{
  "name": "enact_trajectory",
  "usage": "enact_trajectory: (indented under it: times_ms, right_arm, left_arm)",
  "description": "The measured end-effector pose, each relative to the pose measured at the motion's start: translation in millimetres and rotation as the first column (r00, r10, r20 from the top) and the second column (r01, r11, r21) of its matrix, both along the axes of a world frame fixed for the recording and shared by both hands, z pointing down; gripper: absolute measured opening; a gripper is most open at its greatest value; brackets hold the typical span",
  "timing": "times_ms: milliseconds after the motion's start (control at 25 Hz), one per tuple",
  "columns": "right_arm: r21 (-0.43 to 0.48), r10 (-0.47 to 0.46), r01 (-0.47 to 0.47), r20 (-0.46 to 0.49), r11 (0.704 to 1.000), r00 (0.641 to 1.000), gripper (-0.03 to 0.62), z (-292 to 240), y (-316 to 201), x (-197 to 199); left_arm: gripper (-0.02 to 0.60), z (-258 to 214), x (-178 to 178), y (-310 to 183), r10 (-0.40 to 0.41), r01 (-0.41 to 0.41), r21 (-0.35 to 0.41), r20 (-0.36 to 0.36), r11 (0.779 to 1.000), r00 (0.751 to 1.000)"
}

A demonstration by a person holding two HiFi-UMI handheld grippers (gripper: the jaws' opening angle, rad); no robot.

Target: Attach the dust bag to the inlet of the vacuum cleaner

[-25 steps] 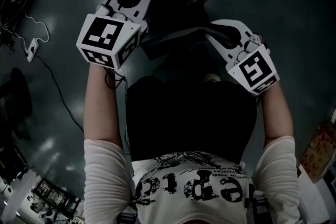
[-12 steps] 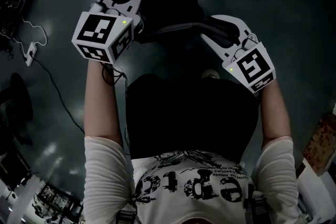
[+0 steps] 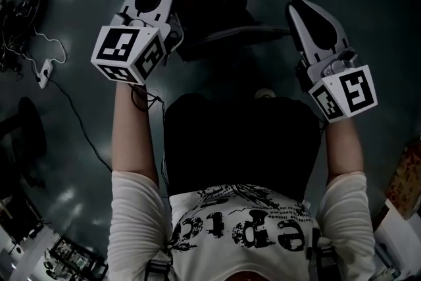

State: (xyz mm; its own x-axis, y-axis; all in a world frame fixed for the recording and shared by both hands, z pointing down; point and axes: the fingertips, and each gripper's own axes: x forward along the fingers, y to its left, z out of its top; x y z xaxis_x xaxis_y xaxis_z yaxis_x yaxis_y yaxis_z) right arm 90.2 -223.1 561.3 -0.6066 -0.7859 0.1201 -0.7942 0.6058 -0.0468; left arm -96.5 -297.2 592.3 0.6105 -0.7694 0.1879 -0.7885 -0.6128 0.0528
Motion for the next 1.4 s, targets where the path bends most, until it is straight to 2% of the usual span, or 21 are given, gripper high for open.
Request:
enact_trajectory:
  times_ms: [40,80,320,400,520,680,800,920,1040,1160,1280,1400]
  right_arm:
    - [0.010,0.036,-0.036,-0.002,0.999,0.999,0.013,-4.8,-3.9,3.2]
    - [0.015,0.059,-0.059,-0.004,0.998,0.998,0.003,-8.4,-7.1,4.4]
    - [0.053,0.084,-0.085,0.021,0.995,0.996,0.003,-43.1,-7.9,-3.5]
    - [0.058,0.094,-0.096,0.036,0.994,0.995,0.002,-61.8,-7.8,-3.5]
    - [0.022,0.099,-0.101,0.063,0.995,0.993,0.002,-104.4,-2.4,-4.4]
    - [0.000,0.124,-0.124,0.069,0.992,0.990,0.002,-184.7,6.3,-0.8]
    - [-0.002,0.158,-0.159,0.063,0.987,0.985,0.002,-252.7,18.4,2.1]
    - [0.031,0.182,-0.183,0.041,0.983,0.982,0.002,-329.9,38.9,-0.3]
    - [0.117,0.169,-0.166,-0.018,0.979,0.985,0.002,-406.7,64.3,-6.8]
    - [0.121,0.153,-0.146,-0.056,0.982,0.987,0.002,-462.8,88.6,-17.3]
    - [0.105,0.191,-0.184,-0.058,0.977,0.980,0.002,-507.2,110.7,-16.7]
    - [0.117,0.206,-0.198,-0.062,0.973,0.977,0.002,-538.6,130.1,-19.1]
  left_arm:
    - [0.003,-9.3,-0.9,2.9,-0.012,0.012,0.018,-0.014,1.000,1.000]
    - [0.003,-18.4,-1.3,6.1,-0.023,0.024,0.035,-0.032,0.999,0.999]
    - [0.003,-70.6,0.0,38.1,-0.087,0.099,0.084,-0.133,0.992,0.987]
    - [0.002,-91.5,-0.2,48.6,-0.120,0.133,0.067,-0.173,0.989,0.977]
    - [0.003,-130.8,1.3,71.5,-0.170,0.175,0.002,-0.217,0.985,0.961]
    - [0.003,-204.1,11.3,96.2,-0.177,0.171,-0.046,-0.213,0.984,0.961]
    - [0.003,-275.5,12.6,110.5,-0.191,0.182,-0.058,-0.237,0.982,0.953]
    - [0.003,-353.4,6.8,127.2,-0.211,0.207,-0.043,-0.243,0.977,0.947]
    - [0.003,-423.4,1.1,148.5,-0.219,0.217,-0.035,-0.245,0.976,0.944]
    - [0.003,-487.6,-12.1,173.0,-0.241,0.250,0.015,-0.216,0.968,0.946]
    - [0.003,-538.8,-21.2,195.1,-0.252,0.266,0.055,-0.183,0.963,0.950]
    - [0.003,-565.6,-29.1,214.8,-0.252,0.267,0.067,-0.182,0.961,0.951]
